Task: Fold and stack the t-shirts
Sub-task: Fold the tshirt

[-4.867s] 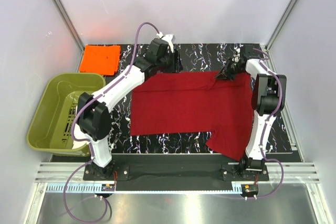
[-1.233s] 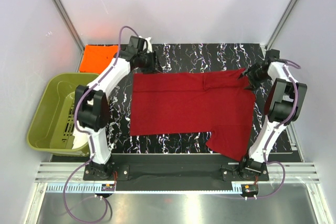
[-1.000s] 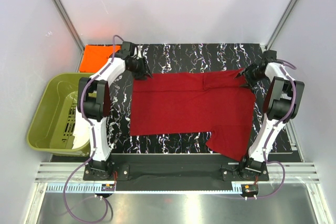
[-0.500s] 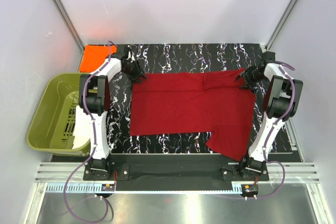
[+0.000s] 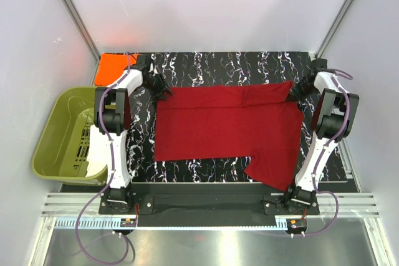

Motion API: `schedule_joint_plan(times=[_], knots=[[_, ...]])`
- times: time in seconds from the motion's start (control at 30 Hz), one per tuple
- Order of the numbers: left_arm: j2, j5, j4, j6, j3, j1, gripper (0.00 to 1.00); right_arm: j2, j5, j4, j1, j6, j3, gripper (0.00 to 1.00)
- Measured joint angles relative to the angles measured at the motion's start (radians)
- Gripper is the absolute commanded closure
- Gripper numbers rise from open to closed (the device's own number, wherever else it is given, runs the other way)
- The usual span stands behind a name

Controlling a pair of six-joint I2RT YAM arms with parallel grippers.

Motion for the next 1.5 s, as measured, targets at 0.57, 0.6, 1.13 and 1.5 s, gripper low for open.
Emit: schedule_joint_plan(times=[0.57,0.6,1.13,1.5], knots=[[-0.021,-0.010,-0.016,0.014,-0.009,-0.003,0.56,-0.001,0.067,-0.152,0.000,-0.075,0.055,0.48],[-0.034,-0.013,-0.017,0.014,-0.020,-0.006,0.56,-0.001,0.066,-0.153,0.000,-0.083,0.071,0.49],[-0.156,0.043,0.012,-0.010,-0.055,-0.178,0.57,0.169,-0.102,-0.134,0.035,-0.164,0.348,0.60],[-0.156,0.067,0.015,-0.029,-0.056,-0.187,0.56,0.190,-0.110,-0.137,0.045,-0.201,0.341,0.63]])
